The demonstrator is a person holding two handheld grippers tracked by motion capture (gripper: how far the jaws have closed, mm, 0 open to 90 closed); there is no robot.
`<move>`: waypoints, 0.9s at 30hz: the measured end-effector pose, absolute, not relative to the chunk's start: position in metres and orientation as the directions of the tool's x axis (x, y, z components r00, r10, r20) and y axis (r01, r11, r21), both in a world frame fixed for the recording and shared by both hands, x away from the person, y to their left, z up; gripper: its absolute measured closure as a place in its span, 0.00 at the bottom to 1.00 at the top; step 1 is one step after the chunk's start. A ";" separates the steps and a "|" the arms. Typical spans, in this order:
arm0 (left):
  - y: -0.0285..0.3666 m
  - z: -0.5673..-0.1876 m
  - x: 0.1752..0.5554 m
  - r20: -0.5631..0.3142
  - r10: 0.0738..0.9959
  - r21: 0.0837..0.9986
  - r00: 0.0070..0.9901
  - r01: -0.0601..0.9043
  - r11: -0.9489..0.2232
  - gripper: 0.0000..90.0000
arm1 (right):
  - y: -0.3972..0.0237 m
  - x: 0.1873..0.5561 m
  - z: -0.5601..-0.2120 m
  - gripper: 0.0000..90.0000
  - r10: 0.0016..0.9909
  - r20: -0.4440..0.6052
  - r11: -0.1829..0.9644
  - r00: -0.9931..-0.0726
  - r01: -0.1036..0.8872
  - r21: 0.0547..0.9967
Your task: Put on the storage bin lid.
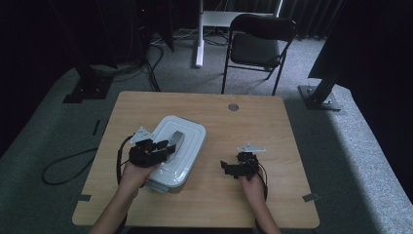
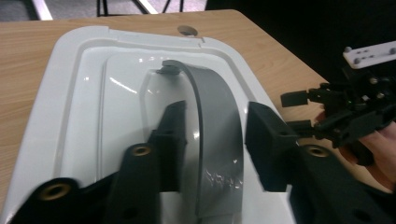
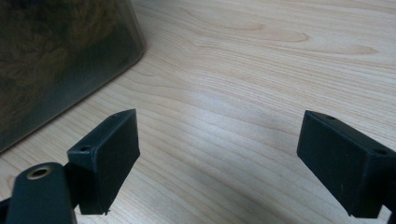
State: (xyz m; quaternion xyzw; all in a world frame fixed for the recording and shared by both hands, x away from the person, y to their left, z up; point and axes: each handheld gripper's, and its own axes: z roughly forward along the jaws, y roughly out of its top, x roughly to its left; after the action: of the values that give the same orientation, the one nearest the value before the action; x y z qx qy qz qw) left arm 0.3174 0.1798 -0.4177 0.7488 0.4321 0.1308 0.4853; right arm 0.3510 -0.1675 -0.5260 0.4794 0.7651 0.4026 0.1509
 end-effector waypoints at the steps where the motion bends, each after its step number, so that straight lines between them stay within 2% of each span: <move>1: 0.182 -0.413 0.316 -0.219 0.774 0.848 0.594 0.508 -0.150 0.55 | -0.168 0.351 -0.526 0.14 0.856 0.154 0.217 -0.494 0.613 0.760; 4: 0.187 -0.411 0.315 -0.167 0.779 0.868 0.604 0.465 -0.174 0.31 | -0.167 0.351 -0.525 0.14 0.857 0.155 0.214 -0.492 0.612 0.761; 6: 0.190 -0.411 0.316 -0.176 0.782 0.868 0.599 0.469 -0.164 0.27 | -0.167 0.351 -0.525 0.14 0.855 0.158 0.212 -0.494 0.610 0.763; 7: 0.192 -0.412 0.317 -0.192 0.776 0.865 0.601 0.477 -0.155 0.20 | -0.167 0.351 -0.524 0.14 0.855 0.156 0.213 -0.495 0.610 0.763; 8: 0.193 -0.412 0.317 -0.186 0.779 0.862 0.599 0.480 -0.163 0.18 | -0.166 0.351 -0.525 0.14 0.855 0.154 0.214 -0.494 0.608 0.764; 10: 0.196 -0.411 0.316 -0.169 0.787 0.870 0.593 0.465 -0.163 0.17 | -0.166 0.351 -0.525 0.14 0.855 0.159 0.212 -0.494 0.611 0.762; 12: 0.199 -0.409 0.316 -0.157 0.789 0.870 0.594 0.461 -0.174 0.11 | -0.166 0.351 -0.525 0.14 0.856 0.153 0.217 -0.494 0.610 0.762; 16: 0.210 -0.407 0.316 -0.149 0.804 0.873 0.576 0.458 -0.166 0.10 | -0.166 0.352 -0.524 0.14 0.856 0.150 0.218 -0.496 0.607 0.764; 18: 0.217 -0.406 0.316 -0.152 0.813 0.873 0.562 0.463 -0.156 0.01 | -0.165 0.351 -0.524 0.14 0.855 0.152 0.218 -0.496 0.609 0.763; 22: 0.229 -0.411 0.319 -0.118 0.846 0.865 0.520 0.473 -0.171 0.01 | -0.164 0.352 -0.526 0.14 0.850 0.161 0.218 -0.501 0.614 0.759; 27: 0.250 -0.416 0.323 -0.139 0.873 0.869 0.467 0.480 -0.118 0.01 | -0.163 0.351 -0.527 0.14 0.847 0.155 0.231 -0.509 0.615 0.754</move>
State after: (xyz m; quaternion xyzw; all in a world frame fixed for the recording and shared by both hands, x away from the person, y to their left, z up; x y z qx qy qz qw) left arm 0.3227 0.2501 -0.4160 0.7176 0.4715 0.2102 0.4675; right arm 0.3515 -0.1627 -0.5266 0.4740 0.7711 0.3996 0.1451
